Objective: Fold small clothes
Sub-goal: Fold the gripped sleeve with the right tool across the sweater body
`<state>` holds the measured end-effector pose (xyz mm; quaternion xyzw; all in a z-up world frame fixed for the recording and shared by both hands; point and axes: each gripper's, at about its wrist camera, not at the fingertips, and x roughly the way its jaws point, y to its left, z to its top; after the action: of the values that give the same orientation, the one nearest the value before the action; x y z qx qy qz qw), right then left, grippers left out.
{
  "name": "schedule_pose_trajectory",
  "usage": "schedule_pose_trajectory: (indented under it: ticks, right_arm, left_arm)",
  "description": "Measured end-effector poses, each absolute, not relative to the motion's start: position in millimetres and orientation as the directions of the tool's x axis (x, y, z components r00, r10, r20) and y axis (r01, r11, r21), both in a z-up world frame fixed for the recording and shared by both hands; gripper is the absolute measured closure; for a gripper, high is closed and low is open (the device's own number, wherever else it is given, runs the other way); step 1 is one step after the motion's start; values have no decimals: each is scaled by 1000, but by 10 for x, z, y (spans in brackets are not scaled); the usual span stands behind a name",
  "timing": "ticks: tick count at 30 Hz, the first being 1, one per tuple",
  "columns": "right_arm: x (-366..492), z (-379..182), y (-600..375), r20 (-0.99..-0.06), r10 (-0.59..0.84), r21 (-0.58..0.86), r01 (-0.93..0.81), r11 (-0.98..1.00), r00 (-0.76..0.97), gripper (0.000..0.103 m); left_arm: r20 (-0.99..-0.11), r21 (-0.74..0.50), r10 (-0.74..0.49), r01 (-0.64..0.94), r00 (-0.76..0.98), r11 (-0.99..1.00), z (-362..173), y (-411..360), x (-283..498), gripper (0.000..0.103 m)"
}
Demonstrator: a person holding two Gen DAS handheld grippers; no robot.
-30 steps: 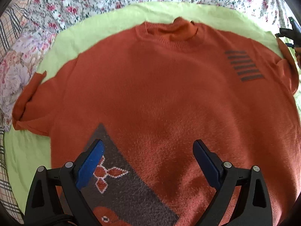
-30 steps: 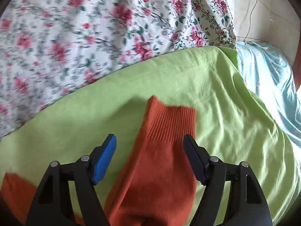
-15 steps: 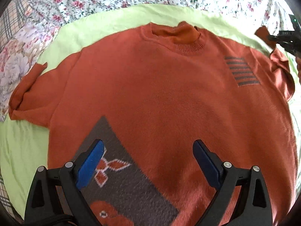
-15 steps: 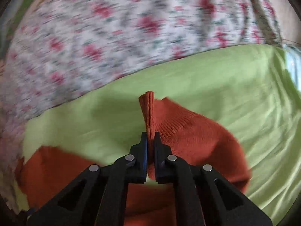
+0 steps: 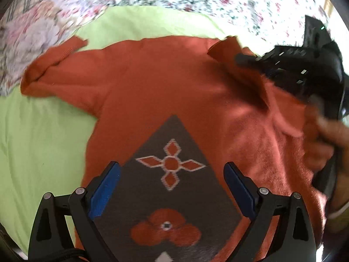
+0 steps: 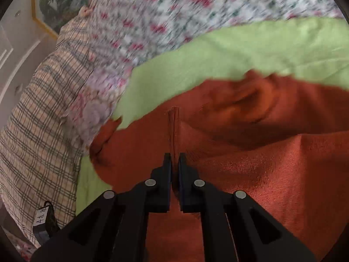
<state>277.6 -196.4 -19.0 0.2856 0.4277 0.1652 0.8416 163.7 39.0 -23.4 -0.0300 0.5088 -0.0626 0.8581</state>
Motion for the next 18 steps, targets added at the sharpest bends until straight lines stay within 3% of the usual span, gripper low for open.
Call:
schedule_pose_trajectory:
  ticks: [7,9,12,14,18]
  right_arm:
    - [2909,-528,-1375,-618,601,665,-71,743,507,96]
    - [2904,-562,-1346,-633,610,662,-76,746,476,92]
    - [2802,-566,-1390,-641,616,669,-62,741,457,72]
    - [2629,-467,-1517,-633,591,655,-60,753,499,52]
    - [2196,-261,-1889,-640,512,624,-2,782,572,51]
  left_arm:
    - [-853,-216,-213,49,476,975,-258,552,1729,7]
    - [-844,-249,-250,66,474,966,-268,543,1824,7]
    - [-832,-281,-292,95,471,955,-284,494,2060,7]
    - [-820,-325,-343,121,459,938,-321,470,2291,6]
    - [-806,-415,-428,125,409,901,-447,457,2881,5]
